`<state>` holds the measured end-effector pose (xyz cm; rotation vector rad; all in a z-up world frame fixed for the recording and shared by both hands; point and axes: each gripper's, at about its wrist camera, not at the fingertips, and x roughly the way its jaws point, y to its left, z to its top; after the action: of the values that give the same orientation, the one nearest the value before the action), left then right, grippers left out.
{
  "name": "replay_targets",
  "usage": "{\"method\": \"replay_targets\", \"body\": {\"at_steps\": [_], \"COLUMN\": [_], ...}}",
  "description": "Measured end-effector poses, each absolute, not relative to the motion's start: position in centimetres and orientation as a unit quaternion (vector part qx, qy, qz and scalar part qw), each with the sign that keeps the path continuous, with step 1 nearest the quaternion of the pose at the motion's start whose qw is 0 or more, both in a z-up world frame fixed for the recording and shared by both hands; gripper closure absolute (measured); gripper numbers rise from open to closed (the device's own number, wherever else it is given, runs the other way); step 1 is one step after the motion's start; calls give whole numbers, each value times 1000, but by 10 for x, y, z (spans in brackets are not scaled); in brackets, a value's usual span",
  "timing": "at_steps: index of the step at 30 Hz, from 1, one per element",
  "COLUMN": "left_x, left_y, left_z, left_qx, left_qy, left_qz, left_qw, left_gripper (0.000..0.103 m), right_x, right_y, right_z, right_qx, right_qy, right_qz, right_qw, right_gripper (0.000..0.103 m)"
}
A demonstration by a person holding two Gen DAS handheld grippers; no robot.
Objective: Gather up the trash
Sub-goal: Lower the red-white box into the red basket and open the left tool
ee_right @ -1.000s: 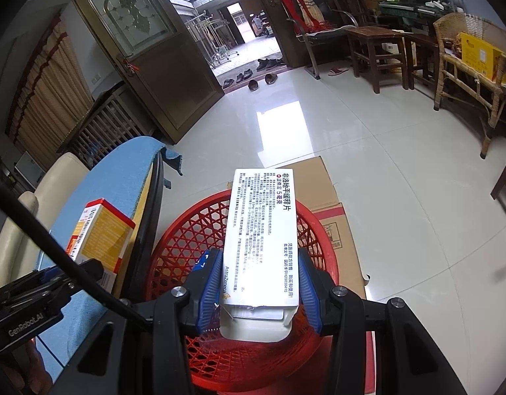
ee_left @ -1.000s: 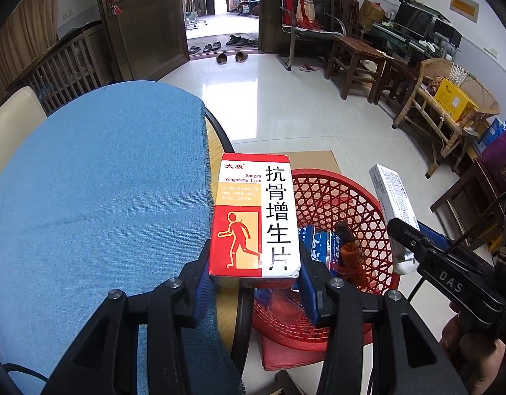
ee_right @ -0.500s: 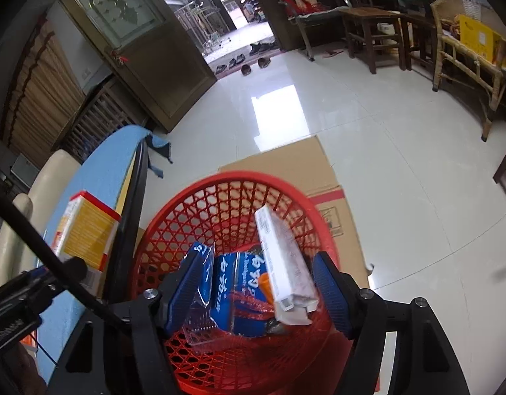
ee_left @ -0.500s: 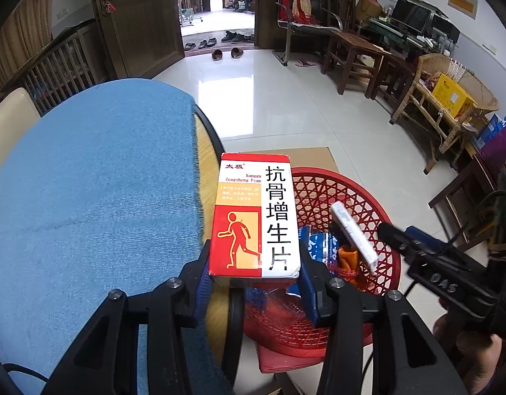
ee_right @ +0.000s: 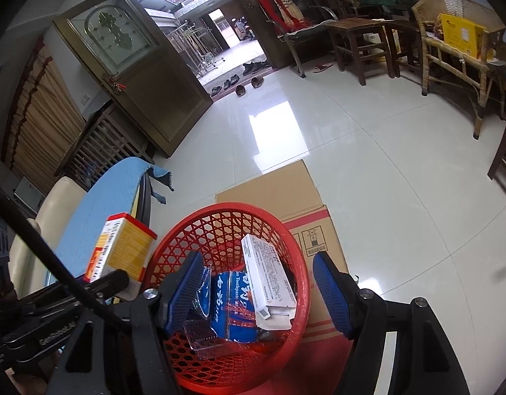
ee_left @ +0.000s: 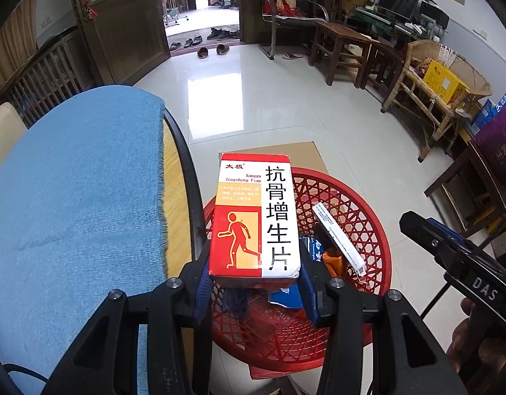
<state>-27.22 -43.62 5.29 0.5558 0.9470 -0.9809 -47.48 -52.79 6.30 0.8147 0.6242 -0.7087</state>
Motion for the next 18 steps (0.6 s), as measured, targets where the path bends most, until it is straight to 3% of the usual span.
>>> {"method": "replay_targets", "body": {"at_steps": [18], "left_x": [-277], "left_y": [-454], "left_z": [28], "left_qx": [278], "left_qy": [444], "left_qz": [-444], "left_qw": [727], "left_gripper": [55], "right_x": [-493], "right_y": [-531], "right_z": [68], "right_qx": [385], "right_qy": [281], "right_qz": [-341], "right_qw": [811], "right_gripper": [30]}}
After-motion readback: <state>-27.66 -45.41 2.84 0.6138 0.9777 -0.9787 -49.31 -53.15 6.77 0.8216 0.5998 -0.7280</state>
